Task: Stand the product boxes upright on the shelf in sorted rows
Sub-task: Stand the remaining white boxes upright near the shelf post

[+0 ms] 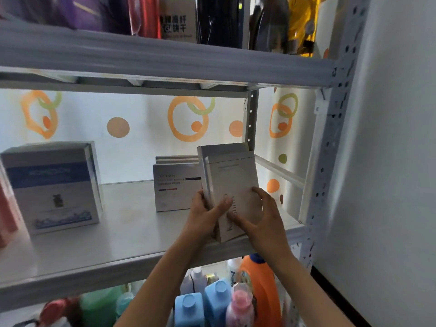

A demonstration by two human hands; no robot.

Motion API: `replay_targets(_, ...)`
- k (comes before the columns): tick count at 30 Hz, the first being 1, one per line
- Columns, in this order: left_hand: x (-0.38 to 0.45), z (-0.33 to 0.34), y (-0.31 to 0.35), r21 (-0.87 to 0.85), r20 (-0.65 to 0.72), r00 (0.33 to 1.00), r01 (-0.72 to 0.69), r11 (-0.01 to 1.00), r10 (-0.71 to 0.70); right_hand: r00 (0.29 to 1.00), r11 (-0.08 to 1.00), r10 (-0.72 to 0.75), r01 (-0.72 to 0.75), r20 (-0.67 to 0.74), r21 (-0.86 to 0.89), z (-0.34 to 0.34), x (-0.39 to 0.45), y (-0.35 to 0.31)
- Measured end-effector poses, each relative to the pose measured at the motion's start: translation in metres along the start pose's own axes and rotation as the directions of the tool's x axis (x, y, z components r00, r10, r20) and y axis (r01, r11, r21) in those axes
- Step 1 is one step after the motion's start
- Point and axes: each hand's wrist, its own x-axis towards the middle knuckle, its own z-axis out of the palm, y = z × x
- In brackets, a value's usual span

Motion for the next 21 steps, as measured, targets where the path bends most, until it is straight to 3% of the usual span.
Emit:
replay_targets(5, 0.013, 0.001, -0.004, -0.010, 0.109, 0.994, -0.032, 0.999, 0.032, 0.982, 0.970, 0.154, -0.171, 0.109, 0.172, -0.020, 0.011, 0.009)
replay_targets(10, 0.022, 0.015, -0.001, 0.238, 0.140, 0.979, -0.181, 0.954, 0.151, 0.975, 0.971, 0.181, -0.198, 0.128, 0.135, -0.027, 0.031, 0.015)
replay_targets(16, 0.052, 0.029, 0.001, 0.434, 0.099, 0.994, -0.085, 0.897, 0.046, 0.966, 0.973, 0.208, -0.220, 0.152, 0.065, -0.025, 0.058, 0.023)
replay_targets(21, 0.074, 0.044, -0.015, 0.389, 0.106, 0.994, -0.054, 0.919, 0.014, 0.958, 0.958, 0.256, -0.269, 0.127, 0.100, -0.016, 0.084, 0.037)
